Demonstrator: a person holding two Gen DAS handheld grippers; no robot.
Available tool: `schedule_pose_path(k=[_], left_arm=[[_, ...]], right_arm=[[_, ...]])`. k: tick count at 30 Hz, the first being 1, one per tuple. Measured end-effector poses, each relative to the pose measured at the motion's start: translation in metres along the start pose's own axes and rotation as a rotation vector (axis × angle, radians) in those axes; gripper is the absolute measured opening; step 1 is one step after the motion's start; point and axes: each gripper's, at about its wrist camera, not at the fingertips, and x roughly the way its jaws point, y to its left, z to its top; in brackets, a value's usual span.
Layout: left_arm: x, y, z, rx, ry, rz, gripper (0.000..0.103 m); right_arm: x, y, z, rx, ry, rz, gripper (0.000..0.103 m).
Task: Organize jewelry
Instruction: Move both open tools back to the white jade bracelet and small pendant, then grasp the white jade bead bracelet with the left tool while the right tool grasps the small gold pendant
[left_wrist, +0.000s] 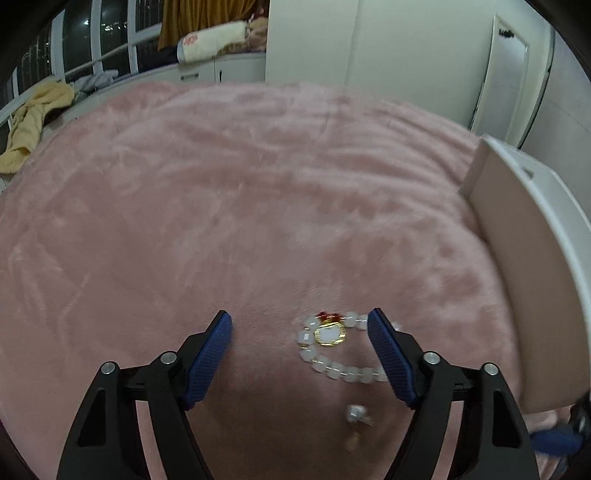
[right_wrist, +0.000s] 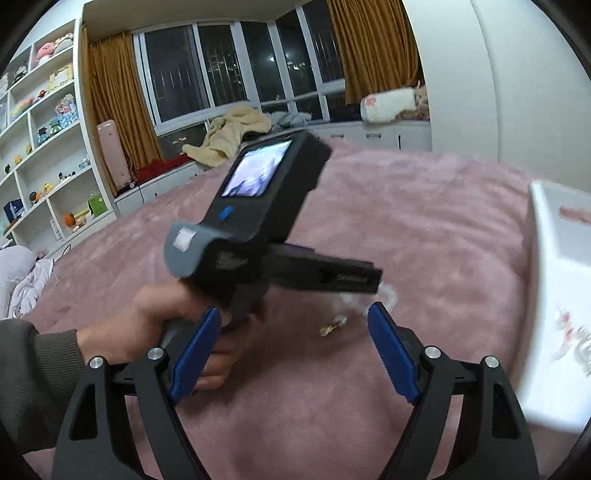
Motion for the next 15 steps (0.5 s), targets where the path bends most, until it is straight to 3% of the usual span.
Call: schedule_pose_path(k=[4, 10, 15], left_arm=[[0.016, 0.004, -0.001, 0.026, 0.020, -0.003, 0.077], [0.026, 0.015, 0.000, 0.004, 0.003, -0.064, 0.077], [0.034, 0.025, -0.012, -0.040, -0.063, -0.092, 0.074]], right_arm=[[0.025, -0.005, -0.008, 0.009, 0.045, -0.037, 0.077], [0.064, -0.059, -0.018, 0.304, 0.118, -0.013, 0.058], [0.075, -0.048, -0.022, 0.235, 0.127, -0.005, 0.054]])
